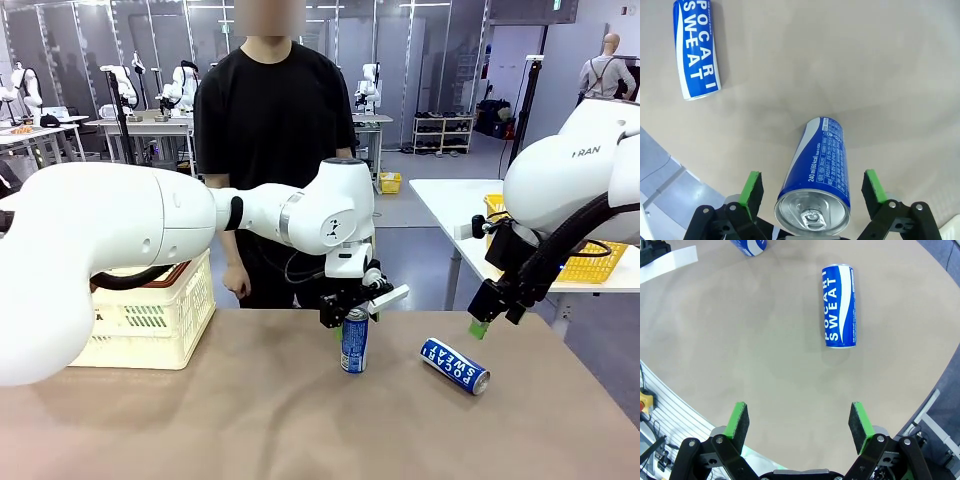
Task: Place the drinks into the Shopping basket.
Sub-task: Pick up one drink and place it into the Shopping basket.
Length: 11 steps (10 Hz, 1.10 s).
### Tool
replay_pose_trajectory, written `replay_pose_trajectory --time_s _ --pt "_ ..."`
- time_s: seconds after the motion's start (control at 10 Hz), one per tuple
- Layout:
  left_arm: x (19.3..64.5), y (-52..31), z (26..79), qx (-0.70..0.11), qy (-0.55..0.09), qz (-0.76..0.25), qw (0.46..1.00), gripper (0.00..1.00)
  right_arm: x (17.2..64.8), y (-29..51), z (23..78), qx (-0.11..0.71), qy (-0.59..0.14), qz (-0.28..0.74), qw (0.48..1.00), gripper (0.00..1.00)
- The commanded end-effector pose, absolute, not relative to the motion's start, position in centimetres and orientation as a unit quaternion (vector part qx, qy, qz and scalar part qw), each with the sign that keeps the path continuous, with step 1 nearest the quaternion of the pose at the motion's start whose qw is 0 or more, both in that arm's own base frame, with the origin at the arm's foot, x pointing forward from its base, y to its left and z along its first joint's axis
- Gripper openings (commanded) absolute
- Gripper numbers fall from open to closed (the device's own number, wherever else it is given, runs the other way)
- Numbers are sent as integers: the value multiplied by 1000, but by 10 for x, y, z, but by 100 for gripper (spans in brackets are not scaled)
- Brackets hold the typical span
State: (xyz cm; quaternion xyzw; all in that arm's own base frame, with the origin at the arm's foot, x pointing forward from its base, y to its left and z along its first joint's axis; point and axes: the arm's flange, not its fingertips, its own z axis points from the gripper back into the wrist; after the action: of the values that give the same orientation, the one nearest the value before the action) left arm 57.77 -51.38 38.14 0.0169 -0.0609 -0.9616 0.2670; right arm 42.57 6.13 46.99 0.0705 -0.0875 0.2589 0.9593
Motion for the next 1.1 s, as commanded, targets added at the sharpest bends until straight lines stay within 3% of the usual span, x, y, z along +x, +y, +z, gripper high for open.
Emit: replay_pose_trajectory --time_s 0.0,0.3,1.0 --pt "591 -526 389 0 -59 -962 267 100 426 59 471 67 -85 262 959 100" --pt "597 -524 385 -8 -52 -962 268 100 426 59 471 67 -85 262 959 100" --pt "596 -524 382 -32 -39 -962 268 27 426 59 471 67 -85 262 959 100"
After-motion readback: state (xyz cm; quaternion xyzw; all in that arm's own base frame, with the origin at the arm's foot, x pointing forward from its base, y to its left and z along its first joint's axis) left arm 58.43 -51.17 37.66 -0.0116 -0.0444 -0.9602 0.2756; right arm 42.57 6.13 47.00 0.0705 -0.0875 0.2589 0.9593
